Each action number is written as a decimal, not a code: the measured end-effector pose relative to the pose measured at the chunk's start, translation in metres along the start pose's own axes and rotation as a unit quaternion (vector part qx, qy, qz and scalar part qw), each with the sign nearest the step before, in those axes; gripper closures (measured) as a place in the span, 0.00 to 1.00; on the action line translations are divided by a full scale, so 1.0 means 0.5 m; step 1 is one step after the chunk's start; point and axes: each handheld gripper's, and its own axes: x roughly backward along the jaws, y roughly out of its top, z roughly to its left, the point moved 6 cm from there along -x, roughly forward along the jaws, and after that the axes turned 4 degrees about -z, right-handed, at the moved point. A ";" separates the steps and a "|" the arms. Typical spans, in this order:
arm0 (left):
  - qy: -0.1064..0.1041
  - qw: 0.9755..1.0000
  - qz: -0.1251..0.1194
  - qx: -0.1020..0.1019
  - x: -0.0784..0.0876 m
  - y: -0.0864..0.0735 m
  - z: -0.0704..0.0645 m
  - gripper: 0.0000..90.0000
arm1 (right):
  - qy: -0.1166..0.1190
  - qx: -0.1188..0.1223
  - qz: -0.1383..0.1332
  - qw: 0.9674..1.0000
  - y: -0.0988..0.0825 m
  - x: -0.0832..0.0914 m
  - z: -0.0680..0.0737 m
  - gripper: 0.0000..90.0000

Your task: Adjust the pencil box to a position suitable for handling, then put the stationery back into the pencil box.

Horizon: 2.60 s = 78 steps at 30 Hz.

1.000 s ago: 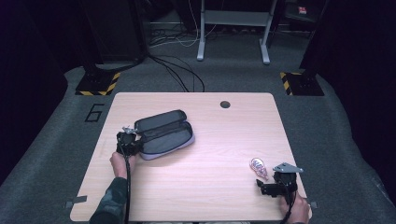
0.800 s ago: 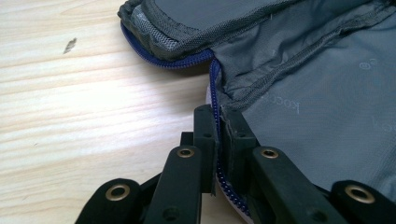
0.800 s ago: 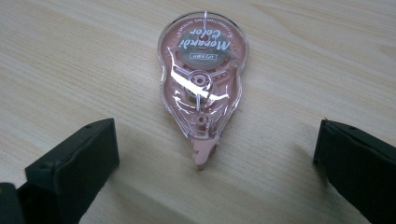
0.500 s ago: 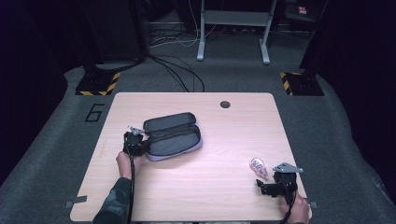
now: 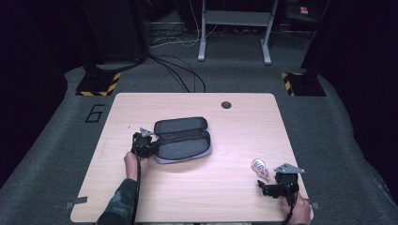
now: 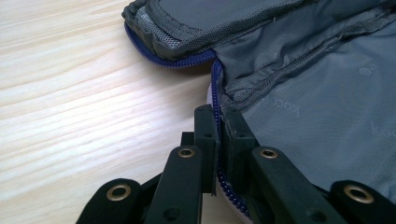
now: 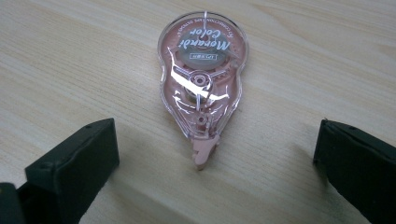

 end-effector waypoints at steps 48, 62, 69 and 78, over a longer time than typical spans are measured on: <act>-0.040 0.998 -0.013 -0.041 0.069 0.010 -0.069 0.16 | 0.000 -0.001 0.000 1.000 0.000 0.000 0.000 0.00; -0.024 0.999 -0.025 -0.030 0.157 -0.072 -0.036 0.00 | 0.002 -0.001 0.001 1.000 0.001 -0.001 0.000 0.00; 0.002 1.000 -0.011 -0.025 0.155 -0.137 -0.016 0.00 | 0.003 0.003 0.000 1.000 0.001 -0.001 -0.001 0.00; 0.002 1.000 -0.001 -0.015 0.138 -0.185 -0.008 0.00 | 0.003 0.001 0.001 1.000 0.002 -0.001 0.000 0.00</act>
